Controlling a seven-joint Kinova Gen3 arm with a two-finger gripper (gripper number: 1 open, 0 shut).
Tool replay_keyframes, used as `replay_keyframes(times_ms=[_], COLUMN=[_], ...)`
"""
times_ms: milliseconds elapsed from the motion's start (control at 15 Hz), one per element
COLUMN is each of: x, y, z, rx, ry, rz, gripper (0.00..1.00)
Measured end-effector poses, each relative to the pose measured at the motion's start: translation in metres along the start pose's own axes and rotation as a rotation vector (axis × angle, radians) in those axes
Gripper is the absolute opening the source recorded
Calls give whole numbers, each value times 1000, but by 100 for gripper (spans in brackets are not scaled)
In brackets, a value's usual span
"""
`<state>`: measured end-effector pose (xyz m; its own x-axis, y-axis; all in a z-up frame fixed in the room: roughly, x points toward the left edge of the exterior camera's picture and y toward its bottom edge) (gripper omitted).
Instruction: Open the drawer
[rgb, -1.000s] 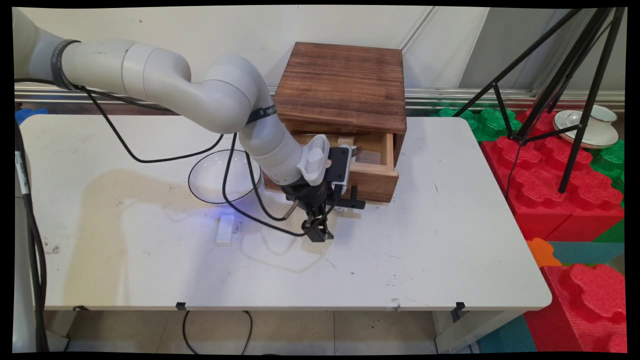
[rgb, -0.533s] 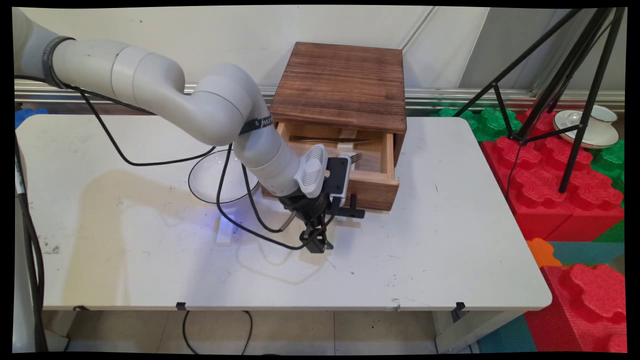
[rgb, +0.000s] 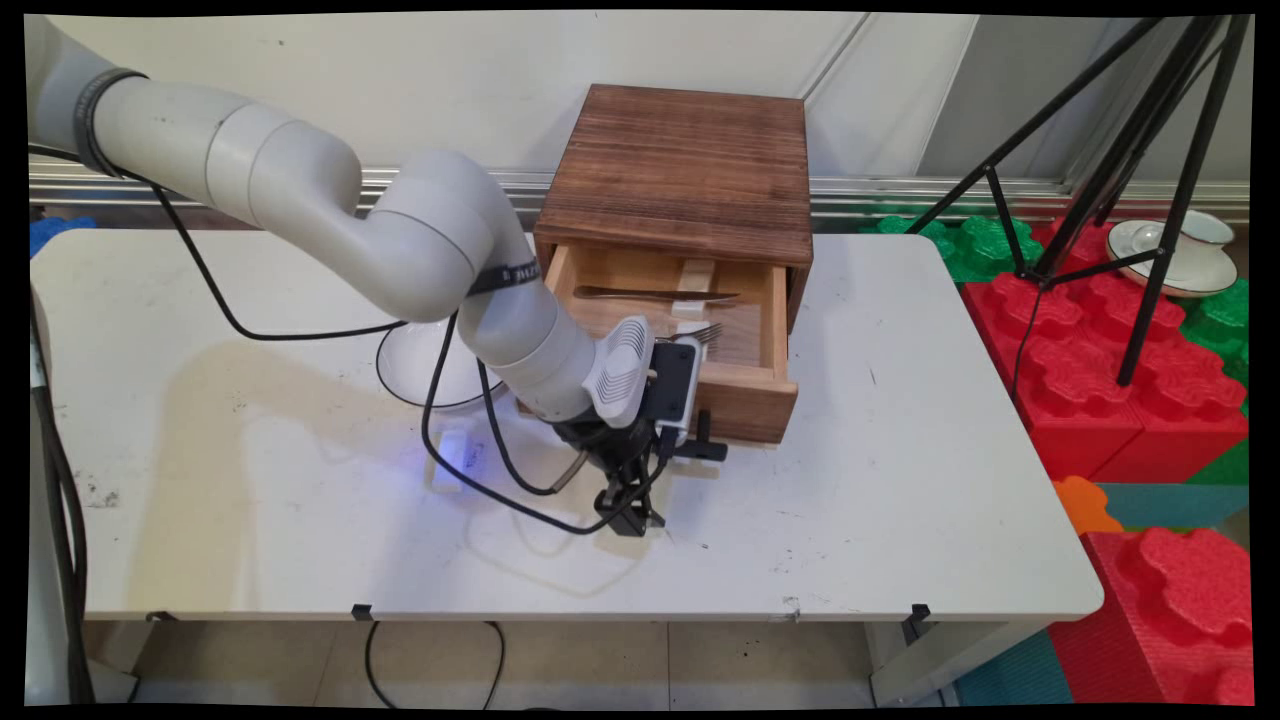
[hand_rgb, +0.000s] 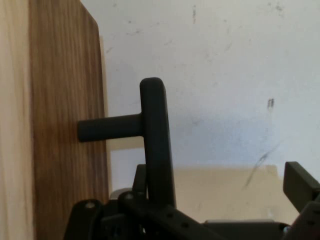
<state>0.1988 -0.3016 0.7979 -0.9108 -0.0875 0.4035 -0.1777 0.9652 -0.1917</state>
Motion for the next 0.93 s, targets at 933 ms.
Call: replay_keyframes(times_ms=[933], x=[6], y=[37], z=[4], rx=[-28], ry=[15], rz=[9], gripper=[100])
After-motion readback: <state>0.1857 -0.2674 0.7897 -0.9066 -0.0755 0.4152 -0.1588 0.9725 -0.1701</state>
